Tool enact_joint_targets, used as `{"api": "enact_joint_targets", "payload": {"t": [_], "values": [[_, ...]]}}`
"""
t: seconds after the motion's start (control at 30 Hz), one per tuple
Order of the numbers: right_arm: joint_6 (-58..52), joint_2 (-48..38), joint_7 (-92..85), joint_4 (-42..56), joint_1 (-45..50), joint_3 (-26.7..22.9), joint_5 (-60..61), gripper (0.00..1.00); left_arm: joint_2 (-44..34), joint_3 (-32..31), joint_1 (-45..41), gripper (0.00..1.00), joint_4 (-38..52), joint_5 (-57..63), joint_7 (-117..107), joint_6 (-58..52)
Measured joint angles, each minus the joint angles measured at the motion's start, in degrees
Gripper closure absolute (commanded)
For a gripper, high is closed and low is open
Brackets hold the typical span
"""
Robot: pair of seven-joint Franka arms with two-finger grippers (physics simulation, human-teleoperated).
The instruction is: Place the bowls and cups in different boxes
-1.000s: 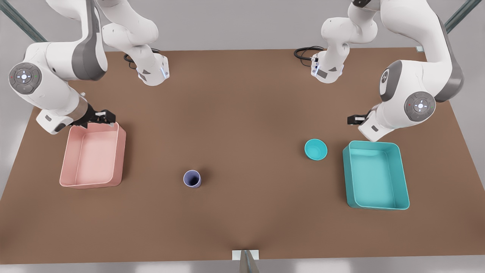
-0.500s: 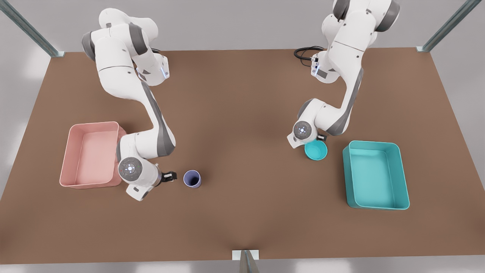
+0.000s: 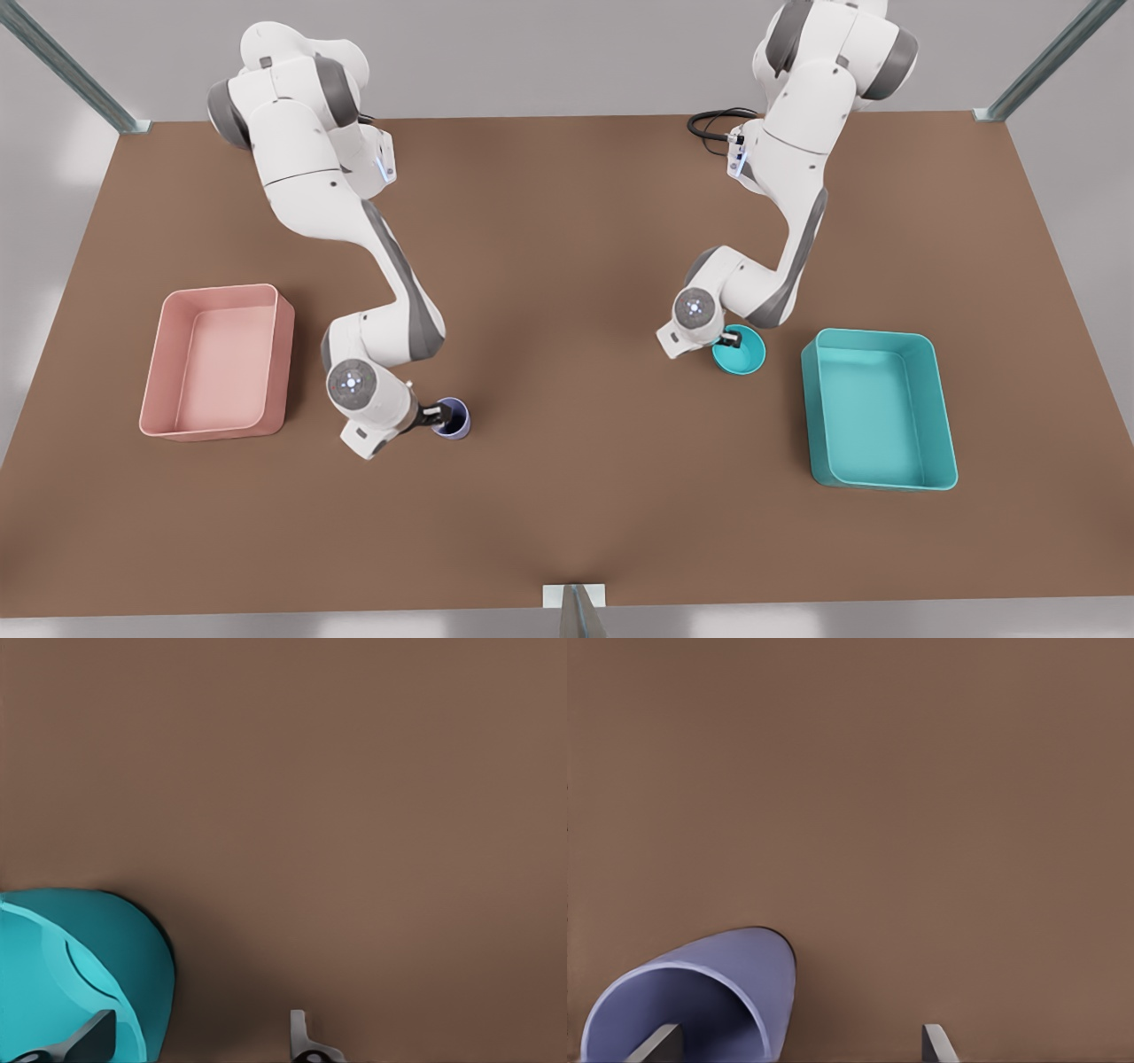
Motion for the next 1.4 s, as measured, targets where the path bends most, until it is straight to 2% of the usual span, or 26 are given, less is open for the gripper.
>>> {"api": "enact_joint_targets", "payload": {"t": [0.03,0.1,0.17,0.23,0.27,0.4,0.43,0.5,0.57,0.6,0.67,0.73,0.87,0.97,1.1,1.13,1.17,1.3,1.4], "values": [[0.3,0.1,0.3,-0.3,0.1,0.0,0.1,0.0,0.1,0.3,0.1,0.29,0.1,0.4,-0.2,0.1],[1.2,0.3,0.8,-1.5,0.4,0.0,0.2,0.0,0.1,0.7,0.2,0.34,0.2,1.7,-0.6,0.2],[2.1,0.7,1.3,-2.2,0.5,0.0,0.3,0.0,0.0,0.9,0.3,0.47,0.3,2.7,-1.0,0.3],[2.8,1.4,1.7,-2.4,0.5,0.0,0.3,0.0,-0.1,0.9,0.3,0.73,0.3,3.4,-1.4,0.4],[3.1,1.8,1.9,-2.4,0.5,0.0,0.3,0.0,-0.2,1.0,0.2,0.79,0.4,3.9,-1.9,0.3],[4.5,3.2,2.6,-2.4,0.9,0.0,0.3,0.0,-1.5,1.0,0.2,0.79,0.6,4.2,-3.6,0.2],[4.8,3.5,2.8,-2.4,0.9,0.0,0.3,0.12,-2.6,1.0,0.2,0.79,1.1,4.2,-4.0,-0.6],[5.4,3.8,3.0,-2.4,0.9,0.0,0.3,0.56,-5.8,0.9,1.4,0.79,6.5,3.8,-4.6,-5.5],[5.8,3.8,3.0,-2.3,0.9,0.0,0.6,0.75,-7.1,0.9,6.0,0.79,17.1,3.2,-4.7,-13.1],[5.9,3.8,2.7,-2.2,0.9,0.0,1.1,0.79,-6.3,0.9,9.9,0.79,21.8,3.0,-4.3,-16.3],[6.0,3.8,2.2,-1.7,1.0,0.0,1.8,0.79,-2.2,0.9,17.6,0.79,28.3,2.9,-3.1,-20.2],[6.0,3.7,2.3,-1.5,1.0,0.0,1.4,0.79,1.4,1.2,22.2,0.79,29.8,2.7,-1.9,-21.0],[6.0,2.8,2.6,-1.5,1.0,0.0,0.8,0.79,7.0,1.8,26.2,0.79,28.4,2.4,0.2,-18.8],[4.8,-2.9,2.3,-2.8,-0.7,-0.2,0.5,0.79,10.1,1.8,27.4,0.79,27.3,2.3,1.4,-15.7],[1.9,-11.3,-0.3,-8.7,-7.7,-0.5,0.1,0.79,12.8,1.8,28.5,0.79,27.1,2.3,2.7,-11.8],[1.1,-12.0,-1.4,-9.1,-10.3,-0.5,0.0,0.79,13.1,1.8,28.6,0.69,27.1,2.3,3.0,-11.1],[0.4,-12.6,-2.6,-9.5,-13.0,-0.5,0.0,0.79,13.2,1.8,28.7,0.0,27.1,2.2,3.4,-10.5],[-1.3,-13.7,-8.6,-9.9,-23.3,-0.8,-1.2,0.79,9.5,1.7,28.3,0.0,27.5,1.6,4.5,-11.0],[-2.0,-14.6,-14.1,-10.1,-29.1,-0.7,-1.6,0.79,-3.4,1.5,23.1,0.0,27.7,-2.6,5.3,-18.5]]}}
